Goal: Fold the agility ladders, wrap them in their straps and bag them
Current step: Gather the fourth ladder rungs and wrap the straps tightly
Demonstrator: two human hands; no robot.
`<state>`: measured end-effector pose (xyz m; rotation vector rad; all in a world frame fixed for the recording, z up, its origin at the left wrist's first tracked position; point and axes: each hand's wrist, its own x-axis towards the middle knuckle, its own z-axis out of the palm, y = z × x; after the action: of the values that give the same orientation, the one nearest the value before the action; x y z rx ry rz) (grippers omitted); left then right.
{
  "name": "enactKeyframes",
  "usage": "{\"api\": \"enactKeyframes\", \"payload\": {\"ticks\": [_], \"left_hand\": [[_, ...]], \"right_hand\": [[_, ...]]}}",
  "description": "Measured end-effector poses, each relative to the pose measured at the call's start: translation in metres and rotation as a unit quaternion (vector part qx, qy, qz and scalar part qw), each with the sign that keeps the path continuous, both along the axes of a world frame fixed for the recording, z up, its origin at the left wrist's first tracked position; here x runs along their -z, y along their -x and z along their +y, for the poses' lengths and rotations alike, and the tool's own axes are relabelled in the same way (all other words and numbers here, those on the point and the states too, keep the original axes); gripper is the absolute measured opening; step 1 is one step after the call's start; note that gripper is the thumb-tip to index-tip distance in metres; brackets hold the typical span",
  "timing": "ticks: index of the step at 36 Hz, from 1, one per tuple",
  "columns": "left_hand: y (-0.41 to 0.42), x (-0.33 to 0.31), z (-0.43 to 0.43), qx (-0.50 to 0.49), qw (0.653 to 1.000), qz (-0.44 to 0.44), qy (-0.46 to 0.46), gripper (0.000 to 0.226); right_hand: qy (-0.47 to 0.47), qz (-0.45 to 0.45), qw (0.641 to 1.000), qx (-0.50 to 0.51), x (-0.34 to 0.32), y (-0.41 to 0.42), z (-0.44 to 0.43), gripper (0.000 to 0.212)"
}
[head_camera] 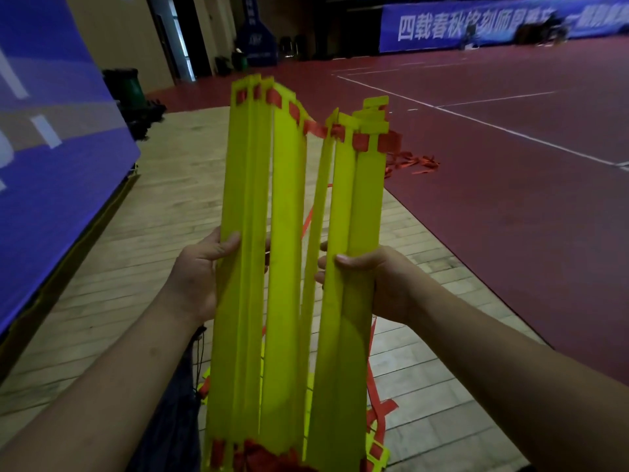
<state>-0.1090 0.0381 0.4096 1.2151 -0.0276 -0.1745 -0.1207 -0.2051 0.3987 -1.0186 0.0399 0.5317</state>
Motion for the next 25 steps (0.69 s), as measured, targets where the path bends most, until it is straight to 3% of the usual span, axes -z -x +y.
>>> {"api": "enactKeyframes", "payload": {"ticks": [3,6,11,16,19,22,25], "left_hand": [[-0.003,0.006,-0.001,-0.020,0.997,0.037,-0.069,0.035],[-0.003,0.010,-0.003,-0.011,0.994,0.041,-0.101,0.031],[0.003,-0.004,-0.008,-0.006,1.000,-0.003,0.009,0.029],[0.018,-0.016,-0.009,0.037,0.996,-0.056,0.059,0.035],[0.024,-0.019,-0.014,0.095,0.991,-0.079,0.057,0.020],[0.021,-0.018,-0.018,0.134,0.986,-0.088,0.044,0.043],[0.019,-0.016,-0.019,0.113,0.990,-0.078,0.044,0.045]], "right_hand": [[-0.018,-0.017,1.000,0.000,-0.013,0.001,-0.007,0.018],[0.042,-0.054,0.997,0.017,-0.019,-0.001,-0.011,0.030],[0.137,-0.055,0.985,0.085,-0.012,-0.007,-0.020,0.056],[0.128,-0.030,0.988,0.082,-0.006,-0.008,-0.025,0.032],[0.117,-0.021,0.991,0.062,0.000,-0.005,-0.016,0.025],[0.102,0.009,0.993,0.053,-0.002,-0.002,-0.007,0.012],[0.029,0.033,0.998,0.051,-0.006,-0.002,-0.002,0.014]]}}
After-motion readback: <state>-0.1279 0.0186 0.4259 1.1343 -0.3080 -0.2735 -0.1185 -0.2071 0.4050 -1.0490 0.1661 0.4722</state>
